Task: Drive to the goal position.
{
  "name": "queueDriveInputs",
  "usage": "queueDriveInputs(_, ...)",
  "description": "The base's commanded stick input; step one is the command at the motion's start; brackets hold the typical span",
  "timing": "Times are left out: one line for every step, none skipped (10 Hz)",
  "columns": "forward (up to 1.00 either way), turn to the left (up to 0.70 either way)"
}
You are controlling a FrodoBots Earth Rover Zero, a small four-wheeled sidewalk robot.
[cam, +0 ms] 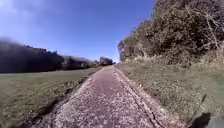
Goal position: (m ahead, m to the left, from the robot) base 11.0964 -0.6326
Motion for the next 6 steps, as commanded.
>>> queueDriveInputs(0.7,0.0)
queueDriveInputs(0.7,0.0)
queueDriveInputs(0.7,0.0)
queueDriveInputs(0.7,0.0)
queueDriveInputs(0.7,0.0)
queueDriveInputs(0.7,0.0)
